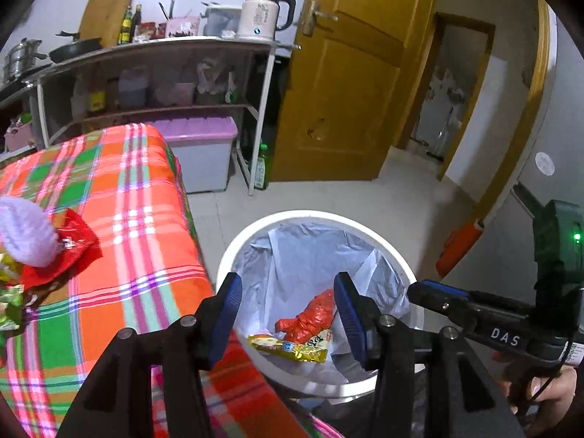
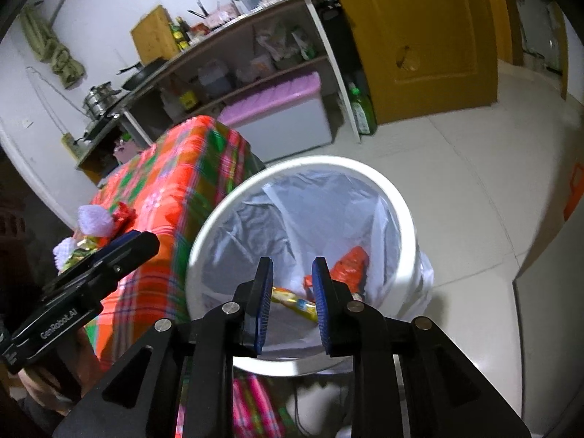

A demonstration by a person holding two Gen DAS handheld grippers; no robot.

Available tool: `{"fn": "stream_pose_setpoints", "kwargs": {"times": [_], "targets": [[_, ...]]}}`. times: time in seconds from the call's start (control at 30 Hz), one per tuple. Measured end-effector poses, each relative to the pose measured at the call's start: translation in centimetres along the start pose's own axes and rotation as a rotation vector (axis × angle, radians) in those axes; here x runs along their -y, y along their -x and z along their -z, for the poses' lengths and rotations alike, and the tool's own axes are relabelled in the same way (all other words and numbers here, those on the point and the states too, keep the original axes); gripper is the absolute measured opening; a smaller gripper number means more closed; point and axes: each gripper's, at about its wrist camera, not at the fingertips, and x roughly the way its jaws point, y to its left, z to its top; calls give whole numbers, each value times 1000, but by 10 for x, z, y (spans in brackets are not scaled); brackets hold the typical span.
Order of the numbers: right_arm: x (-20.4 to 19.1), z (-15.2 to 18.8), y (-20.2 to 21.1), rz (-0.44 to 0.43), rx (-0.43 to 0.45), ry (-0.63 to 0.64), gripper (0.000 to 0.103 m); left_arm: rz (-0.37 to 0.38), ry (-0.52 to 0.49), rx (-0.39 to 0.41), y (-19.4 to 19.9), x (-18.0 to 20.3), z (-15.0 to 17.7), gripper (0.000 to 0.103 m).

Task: Collect trash
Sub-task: 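Open both tools to drop the cup and yellow wrapper into the bin, then move both open tools back toward the remaining trash on the table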

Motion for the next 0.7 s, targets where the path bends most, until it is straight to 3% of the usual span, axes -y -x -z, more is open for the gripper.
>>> {"fn": "stream_pose_setpoints", "kwargs": {"times": [0.53,0.7], "targets": [[-76,8,20,-101,68,157,23,-126,48,113,78,-47,20,52],[-99,13,18,-135,75,210,37,-171,51,135,97,-61,28,52]]}}
